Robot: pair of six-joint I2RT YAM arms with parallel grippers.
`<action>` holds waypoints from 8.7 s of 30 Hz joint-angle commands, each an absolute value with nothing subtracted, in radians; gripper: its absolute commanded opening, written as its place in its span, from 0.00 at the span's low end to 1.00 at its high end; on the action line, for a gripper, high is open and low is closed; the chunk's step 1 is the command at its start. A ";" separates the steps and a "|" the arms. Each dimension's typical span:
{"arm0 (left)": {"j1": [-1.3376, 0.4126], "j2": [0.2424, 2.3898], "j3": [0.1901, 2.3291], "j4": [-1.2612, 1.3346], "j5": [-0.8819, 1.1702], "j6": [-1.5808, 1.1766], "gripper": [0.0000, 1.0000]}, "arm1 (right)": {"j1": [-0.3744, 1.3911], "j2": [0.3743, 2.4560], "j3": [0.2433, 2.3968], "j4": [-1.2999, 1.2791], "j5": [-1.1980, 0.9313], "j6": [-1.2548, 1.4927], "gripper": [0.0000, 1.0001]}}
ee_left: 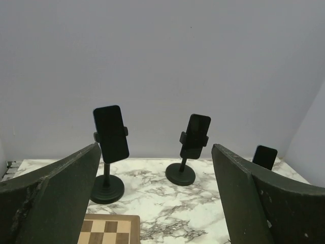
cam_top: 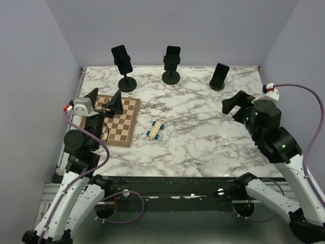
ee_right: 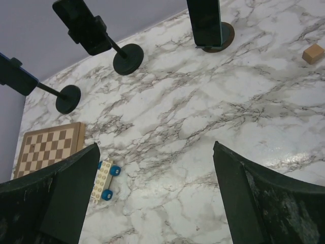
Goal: Remove the phone from the phone stand
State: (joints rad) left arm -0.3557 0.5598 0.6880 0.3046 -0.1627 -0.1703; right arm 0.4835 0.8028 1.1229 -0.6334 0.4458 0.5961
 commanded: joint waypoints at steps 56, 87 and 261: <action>-0.538 0.615 0.724 0.288 -0.192 -0.190 0.99 | -0.221 0.915 0.735 -0.472 0.765 0.590 1.00; -0.624 0.602 0.715 0.304 -0.233 -0.134 0.99 | -0.330 0.897 0.638 -0.279 0.785 0.343 1.00; -0.633 0.751 0.724 0.310 -0.196 -0.104 0.99 | 0.366 2.073 1.353 -0.380 0.149 1.863 0.30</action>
